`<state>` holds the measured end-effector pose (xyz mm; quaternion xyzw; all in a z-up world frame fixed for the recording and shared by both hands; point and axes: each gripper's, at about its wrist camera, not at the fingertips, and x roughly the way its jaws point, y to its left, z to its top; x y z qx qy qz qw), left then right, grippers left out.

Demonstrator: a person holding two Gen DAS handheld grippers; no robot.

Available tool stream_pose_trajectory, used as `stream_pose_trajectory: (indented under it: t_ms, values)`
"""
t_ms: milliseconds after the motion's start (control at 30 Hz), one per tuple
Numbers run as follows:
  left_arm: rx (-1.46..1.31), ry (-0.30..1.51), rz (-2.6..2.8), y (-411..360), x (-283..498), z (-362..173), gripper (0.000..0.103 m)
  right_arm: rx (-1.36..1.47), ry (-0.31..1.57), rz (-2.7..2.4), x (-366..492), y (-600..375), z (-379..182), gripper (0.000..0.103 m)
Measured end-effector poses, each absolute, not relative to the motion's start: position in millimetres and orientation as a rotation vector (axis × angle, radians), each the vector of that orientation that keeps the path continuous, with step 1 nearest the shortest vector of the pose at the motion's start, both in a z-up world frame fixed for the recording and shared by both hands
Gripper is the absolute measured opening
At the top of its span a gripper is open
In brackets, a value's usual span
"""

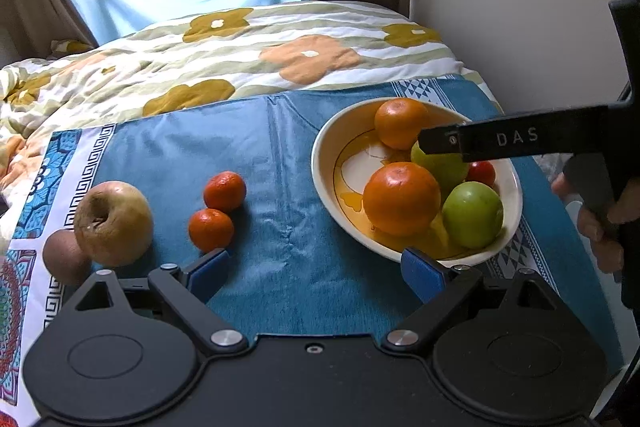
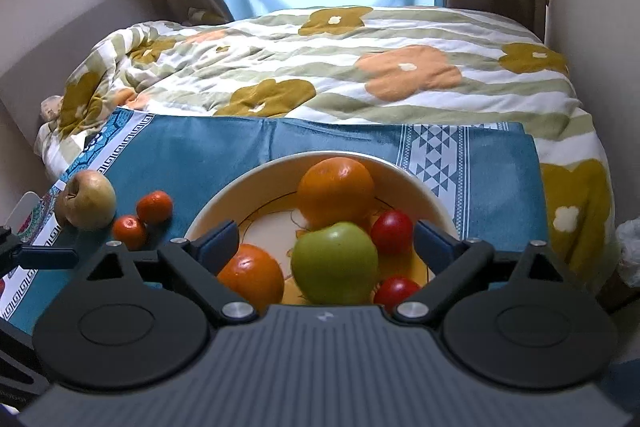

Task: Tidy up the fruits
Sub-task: 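Move both tools back toward the kiwi and mandarins on the cloth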

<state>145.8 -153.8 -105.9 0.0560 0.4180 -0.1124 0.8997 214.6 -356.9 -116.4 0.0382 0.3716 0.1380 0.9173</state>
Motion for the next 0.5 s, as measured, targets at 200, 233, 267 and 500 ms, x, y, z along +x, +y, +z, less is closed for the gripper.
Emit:
stream_pose_trajectory:
  t_ms: [200,233,267,500]
  values:
    - [0.093,0.845,-0.204,-150,134,-96,0.095,0.088,0.766,0.276,201,-361,-108,0.103]
    - [0.089,0.84,-0.2,-150,132,-94,0.095,0.086,0.763,0.276,198,-362,-106,0.103]
    - [0.083,0.835,-0.195,-149,129,-91,0.095,0.082,0.76,0.278,196,-361,-103,0.103]
    - [0.064,0.791,-0.147,-138,109,-73,0.095,0.06,0.734,0.293,175,-355,-83,0.103]
